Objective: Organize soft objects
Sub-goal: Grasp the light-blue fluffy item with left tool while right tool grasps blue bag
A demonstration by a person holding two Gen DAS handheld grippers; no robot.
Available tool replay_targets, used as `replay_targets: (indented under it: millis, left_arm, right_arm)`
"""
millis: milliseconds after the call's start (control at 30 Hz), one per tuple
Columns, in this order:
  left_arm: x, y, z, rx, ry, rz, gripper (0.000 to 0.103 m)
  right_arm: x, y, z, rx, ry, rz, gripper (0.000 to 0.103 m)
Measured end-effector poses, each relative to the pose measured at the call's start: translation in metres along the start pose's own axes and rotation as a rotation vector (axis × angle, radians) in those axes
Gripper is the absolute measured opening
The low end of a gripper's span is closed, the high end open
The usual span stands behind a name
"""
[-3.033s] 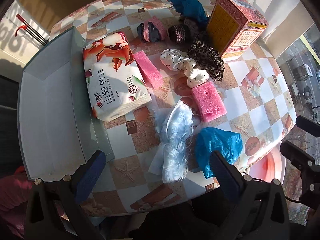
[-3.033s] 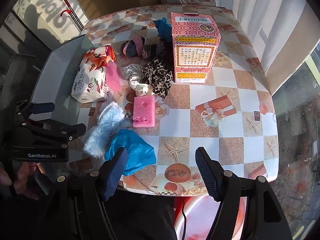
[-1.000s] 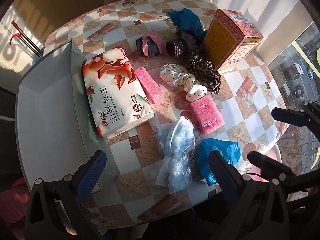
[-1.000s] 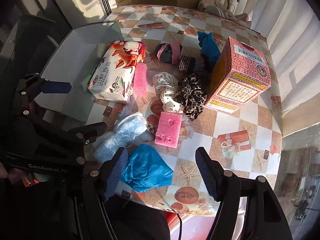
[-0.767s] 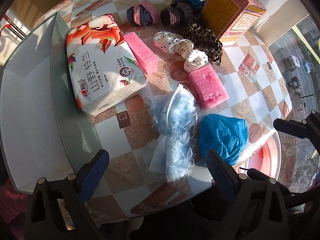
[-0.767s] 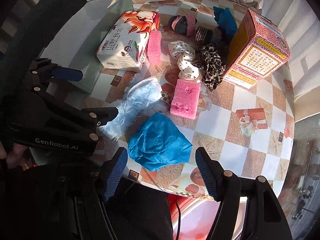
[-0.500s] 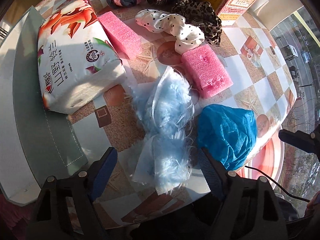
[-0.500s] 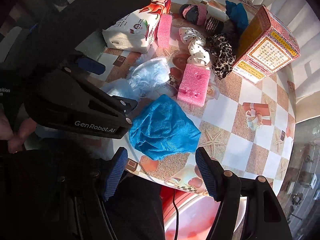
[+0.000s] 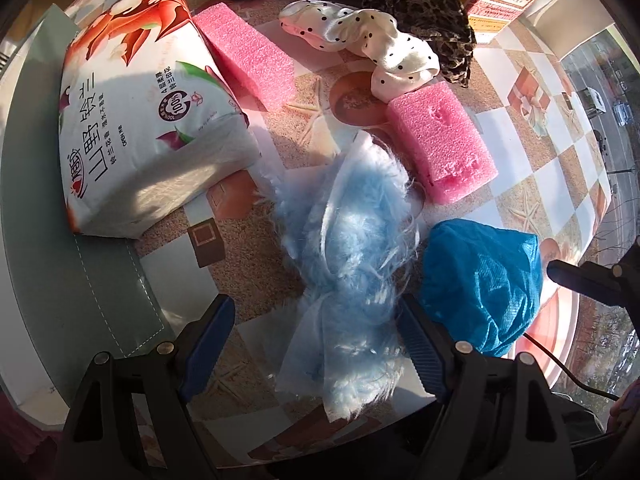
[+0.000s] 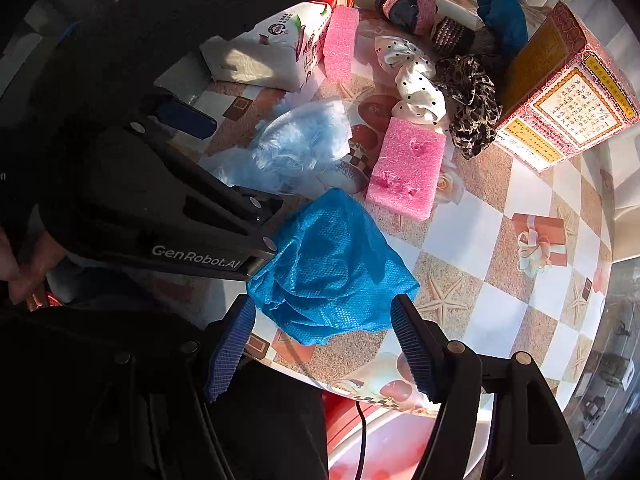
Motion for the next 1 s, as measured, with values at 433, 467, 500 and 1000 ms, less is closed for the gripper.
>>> replay_targets:
  millis: [433,467,500,1000]
  left_arm:
    - [0.002,-0.018,0.008,0.006,0.016,0.023,0.078]
    - [-0.006,-0.018,0.002,0.006,0.017,0.030,0.077]
    - [-0.007,-0.021,0.000,0.005,0.018,0.036,0.076]
    - [-0.013,-0.035,-0.007,-0.030,0.014,0.065,0.026]
  right_arm:
    - [-0.022,-0.022,0.001,-0.056,0.035,0.028,0.072]
    - [-0.024,-0.023,0.002,-0.056,0.040,0.030,0.072]
    - [-0.026,-0.024,0.003,-0.059,0.046,0.031,0.072]
    - [-0.029,-0.043,0.007,-0.161,0.057,0.078,0.026]
Point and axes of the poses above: each gripper's, at about its wrist camera, not at the fingertips, and y roughly against the way its jaws point, z to its left, x to its underside, the point moved 8 cm from there along -y, roughly the way its jaws point, and after that the axes turned 11 degrees about -y, right-handed, at the moved point
